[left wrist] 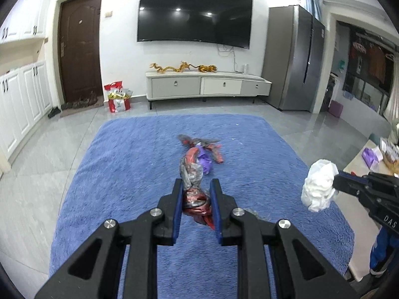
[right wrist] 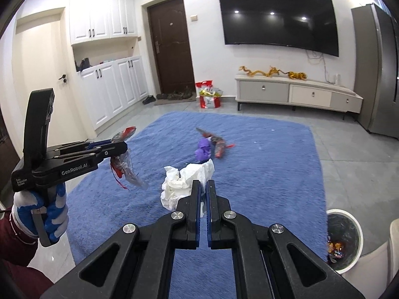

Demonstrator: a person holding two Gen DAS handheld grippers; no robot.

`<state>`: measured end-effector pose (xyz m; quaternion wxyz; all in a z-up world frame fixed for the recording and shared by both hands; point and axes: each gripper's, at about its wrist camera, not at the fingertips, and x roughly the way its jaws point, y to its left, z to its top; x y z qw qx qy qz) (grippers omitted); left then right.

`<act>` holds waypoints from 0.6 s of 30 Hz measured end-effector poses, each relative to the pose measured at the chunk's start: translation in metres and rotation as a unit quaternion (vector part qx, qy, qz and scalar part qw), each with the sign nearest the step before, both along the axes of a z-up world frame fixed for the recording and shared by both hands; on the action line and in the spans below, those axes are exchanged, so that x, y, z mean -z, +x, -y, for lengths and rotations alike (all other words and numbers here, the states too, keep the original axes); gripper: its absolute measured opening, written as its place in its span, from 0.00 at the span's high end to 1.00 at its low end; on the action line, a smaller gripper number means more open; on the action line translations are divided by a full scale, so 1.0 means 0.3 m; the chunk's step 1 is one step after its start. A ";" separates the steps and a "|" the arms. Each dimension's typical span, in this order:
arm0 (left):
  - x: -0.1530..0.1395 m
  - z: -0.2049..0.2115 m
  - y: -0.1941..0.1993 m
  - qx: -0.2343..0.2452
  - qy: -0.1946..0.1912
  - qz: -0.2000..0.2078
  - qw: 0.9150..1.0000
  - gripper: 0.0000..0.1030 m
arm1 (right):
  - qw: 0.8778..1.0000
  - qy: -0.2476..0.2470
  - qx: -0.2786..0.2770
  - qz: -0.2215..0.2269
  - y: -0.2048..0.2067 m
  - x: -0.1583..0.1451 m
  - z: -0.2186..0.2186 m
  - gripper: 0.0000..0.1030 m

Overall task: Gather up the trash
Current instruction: 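Carry both items to the white bin and open both tools to drop them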

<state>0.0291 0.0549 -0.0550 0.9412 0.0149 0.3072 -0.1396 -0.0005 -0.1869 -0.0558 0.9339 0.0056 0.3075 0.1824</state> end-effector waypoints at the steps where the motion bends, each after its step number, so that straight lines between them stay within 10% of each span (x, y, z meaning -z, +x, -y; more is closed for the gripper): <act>1: -0.004 0.016 -0.001 0.004 0.003 0.001 1.000 0.81 | 1.000 0.002 0.005 0.002 -0.004 -0.001 0.021 0.97; 18: 0.032 0.439 0.077 0.094 0.070 -0.018 0.993 0.81 | 0.992 0.049 0.119 0.012 -0.046 0.065 0.414 0.97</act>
